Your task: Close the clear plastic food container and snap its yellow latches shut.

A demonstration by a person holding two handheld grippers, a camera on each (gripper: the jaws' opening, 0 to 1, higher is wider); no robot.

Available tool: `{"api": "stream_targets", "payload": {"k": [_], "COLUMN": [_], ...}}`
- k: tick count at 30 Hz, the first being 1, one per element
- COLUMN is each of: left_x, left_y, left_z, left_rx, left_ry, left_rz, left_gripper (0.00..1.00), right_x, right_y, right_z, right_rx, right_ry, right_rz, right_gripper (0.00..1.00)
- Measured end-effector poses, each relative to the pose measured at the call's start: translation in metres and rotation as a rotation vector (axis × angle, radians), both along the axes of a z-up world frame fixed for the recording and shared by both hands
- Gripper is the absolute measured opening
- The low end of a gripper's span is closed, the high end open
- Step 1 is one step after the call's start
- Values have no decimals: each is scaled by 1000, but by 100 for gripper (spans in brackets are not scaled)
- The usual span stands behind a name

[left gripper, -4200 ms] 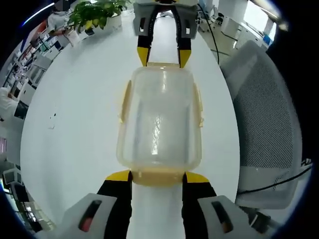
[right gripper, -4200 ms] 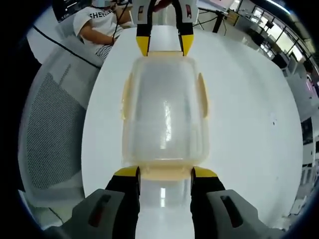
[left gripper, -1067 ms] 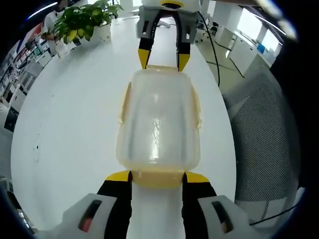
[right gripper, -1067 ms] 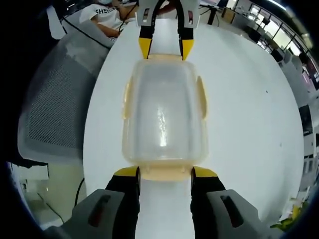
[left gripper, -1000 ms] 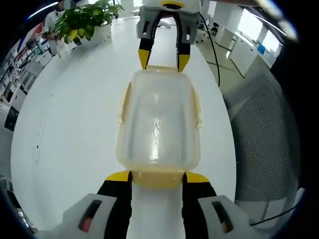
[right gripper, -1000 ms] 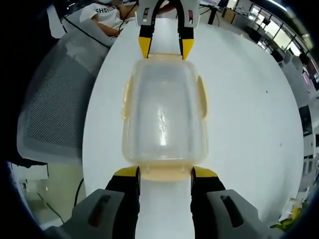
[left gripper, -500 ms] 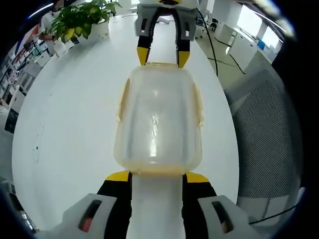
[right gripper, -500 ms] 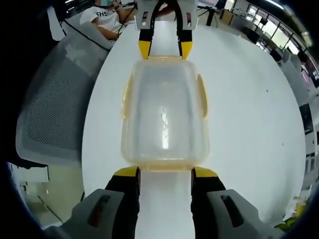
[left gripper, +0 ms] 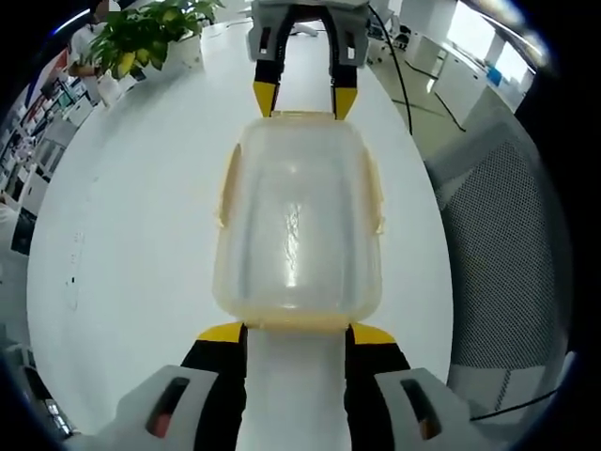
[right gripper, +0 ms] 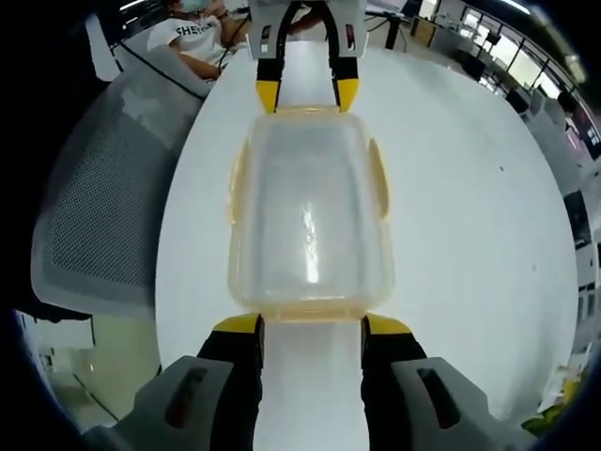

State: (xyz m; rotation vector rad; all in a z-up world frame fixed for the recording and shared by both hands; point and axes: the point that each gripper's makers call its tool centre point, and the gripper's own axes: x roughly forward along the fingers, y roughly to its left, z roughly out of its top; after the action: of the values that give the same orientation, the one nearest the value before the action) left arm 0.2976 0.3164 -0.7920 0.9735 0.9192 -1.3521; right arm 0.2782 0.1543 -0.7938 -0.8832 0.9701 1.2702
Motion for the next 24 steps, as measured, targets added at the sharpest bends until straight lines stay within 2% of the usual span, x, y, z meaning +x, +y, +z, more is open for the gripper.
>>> {"api": "stream_targets", "payload": {"k": [12,15,18,24], "left_x": [-1,0,2,3], "left_y": [1,3,7,16], "left_z": [-3,-1,-2,0], "left_rx": [13,3,-5,-96], "left_ry": [-23,-15,-7,43], "left_rz": [-27,-13,17,172], "left_gripper": [37,37,37,36], "right_x": [0,0,2,2], "right_y": [-1,-1,-6,-12], "right_z": [-4,-3,-4,-3], "right_rx": [-15,-10,-1,83], "right_ry": [-1,11,14,43], "right_rz": [-3,-17,-53,-186], "right_gripper": [39,38,37,37]}}
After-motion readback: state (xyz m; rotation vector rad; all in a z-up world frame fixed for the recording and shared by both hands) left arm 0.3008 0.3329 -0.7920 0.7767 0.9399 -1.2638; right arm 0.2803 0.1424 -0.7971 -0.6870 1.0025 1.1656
